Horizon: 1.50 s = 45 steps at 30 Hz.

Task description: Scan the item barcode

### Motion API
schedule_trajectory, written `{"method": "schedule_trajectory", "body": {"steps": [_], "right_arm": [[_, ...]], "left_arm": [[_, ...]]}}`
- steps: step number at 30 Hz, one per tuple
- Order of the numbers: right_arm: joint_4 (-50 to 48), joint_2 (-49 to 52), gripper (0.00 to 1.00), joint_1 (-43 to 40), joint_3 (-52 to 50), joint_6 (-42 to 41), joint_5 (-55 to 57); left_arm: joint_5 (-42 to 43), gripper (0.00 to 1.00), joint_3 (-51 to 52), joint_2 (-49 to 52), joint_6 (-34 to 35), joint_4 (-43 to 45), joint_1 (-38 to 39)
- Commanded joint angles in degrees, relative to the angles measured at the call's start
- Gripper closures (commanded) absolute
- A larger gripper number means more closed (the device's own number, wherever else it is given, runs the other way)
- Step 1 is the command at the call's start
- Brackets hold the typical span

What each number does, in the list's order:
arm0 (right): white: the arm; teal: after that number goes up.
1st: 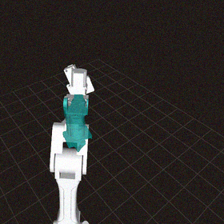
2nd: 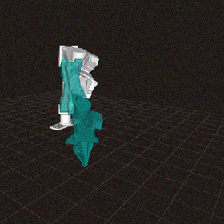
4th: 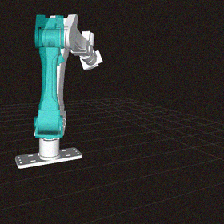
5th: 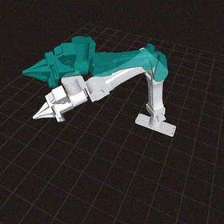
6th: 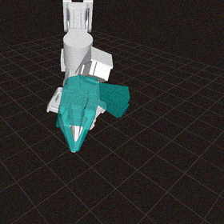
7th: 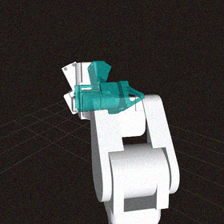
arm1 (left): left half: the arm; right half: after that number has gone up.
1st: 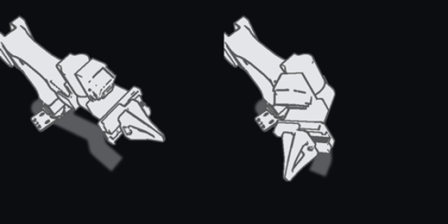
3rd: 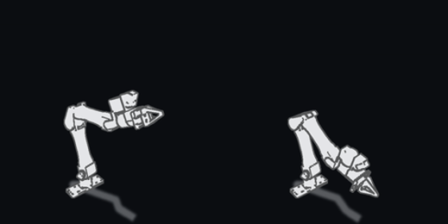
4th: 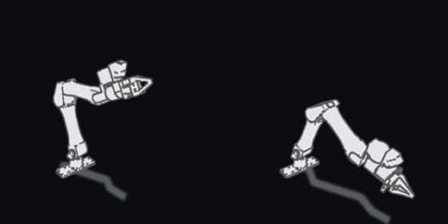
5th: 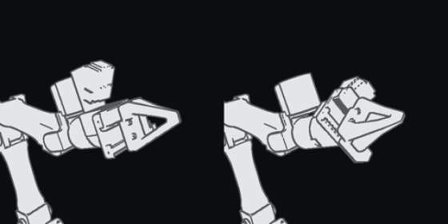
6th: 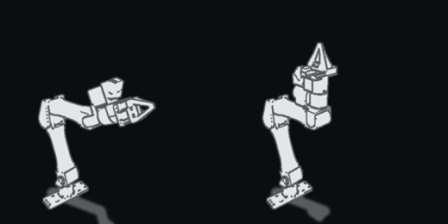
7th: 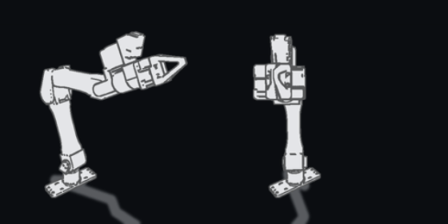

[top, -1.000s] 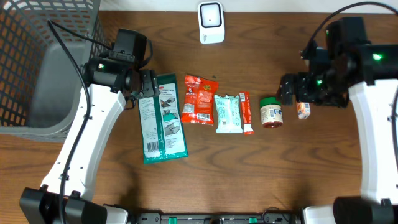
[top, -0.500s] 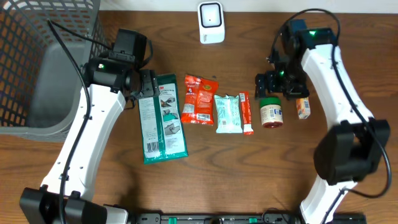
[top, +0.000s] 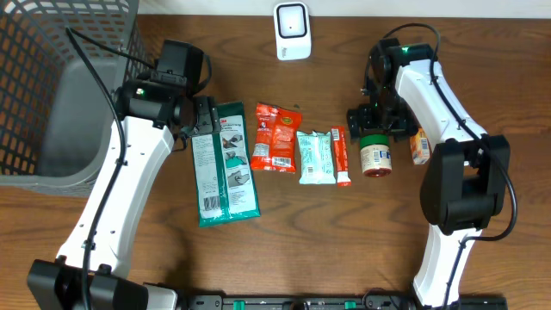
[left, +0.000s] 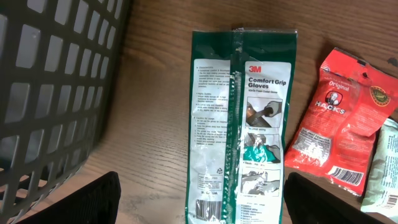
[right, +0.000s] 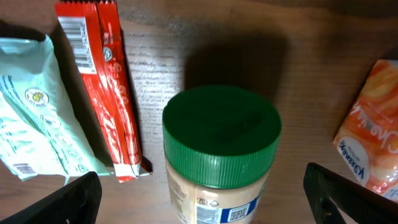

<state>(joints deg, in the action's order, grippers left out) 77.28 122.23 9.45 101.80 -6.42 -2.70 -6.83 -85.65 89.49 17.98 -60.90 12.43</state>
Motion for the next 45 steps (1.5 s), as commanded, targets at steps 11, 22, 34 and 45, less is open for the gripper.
{"method": "schedule_trajectory", "body": {"steps": [11,22,34,45], "right_arm": [[-4.28,0.24,0.01,6.01,3.63,-2.56,-3.63],[-10.82,0.26,0.32,10.91,-0.92,-4.26,-16.13],[-19.06,0.24,0.28,11.8,-5.64,-1.16,-16.2],[-17.44,0.24,0.28,7.04,-4.96,1.38,-24.22]], "left_arm": [[-0.94,0.16,-1.2,-0.55,-0.17,-0.13,-0.13],[-0.94,0.16,-1.22,-0.55,-0.17,-0.13,-0.13],[-0.92,0.16,-1.22,-0.55,-0.11,-0.04,-0.13],[25.77,0.85,0.79,0.66,0.81,4.33,1.79]]}}
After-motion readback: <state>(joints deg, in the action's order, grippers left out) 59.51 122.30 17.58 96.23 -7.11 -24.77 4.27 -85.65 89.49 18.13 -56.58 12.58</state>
